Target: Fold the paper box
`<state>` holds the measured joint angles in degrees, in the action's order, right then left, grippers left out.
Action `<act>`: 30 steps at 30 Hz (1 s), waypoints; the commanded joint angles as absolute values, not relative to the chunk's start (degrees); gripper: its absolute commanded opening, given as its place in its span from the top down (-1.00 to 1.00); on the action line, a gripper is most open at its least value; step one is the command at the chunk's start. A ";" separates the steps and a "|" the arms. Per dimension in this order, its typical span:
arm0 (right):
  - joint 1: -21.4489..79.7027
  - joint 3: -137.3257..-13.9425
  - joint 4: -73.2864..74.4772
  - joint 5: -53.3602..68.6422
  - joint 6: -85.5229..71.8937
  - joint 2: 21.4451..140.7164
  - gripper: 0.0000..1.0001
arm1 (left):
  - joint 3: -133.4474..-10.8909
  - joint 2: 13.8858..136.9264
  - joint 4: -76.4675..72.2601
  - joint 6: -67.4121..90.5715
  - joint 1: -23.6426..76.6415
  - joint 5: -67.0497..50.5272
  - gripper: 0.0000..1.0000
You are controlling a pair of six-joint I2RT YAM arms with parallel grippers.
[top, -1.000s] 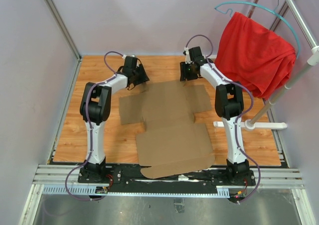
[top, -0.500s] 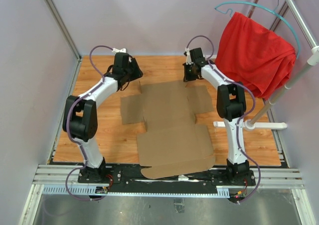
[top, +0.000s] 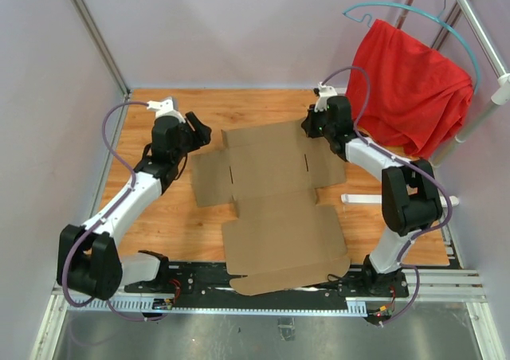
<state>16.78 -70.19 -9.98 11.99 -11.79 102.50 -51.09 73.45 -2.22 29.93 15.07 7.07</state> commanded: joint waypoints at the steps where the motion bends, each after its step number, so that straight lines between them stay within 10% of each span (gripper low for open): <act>1: 17.66 -60.13 -28.24 11.56 -13.76 97.58 0.99 | -45.50 66.84 -10.08 27.95 14.77 5.96 -0.23; 12: 18.99 -35.20 -86.65 10.98 -19.63 97.53 0.99 | -42.05 58.56 -11.85 24.09 14.76 2.30 -0.24; 30: 21.98 -32.41 -88.86 15.37 -14.64 95.12 0.98 | -61.71 71.77 -4.08 17.10 14.94 -11.01 -0.24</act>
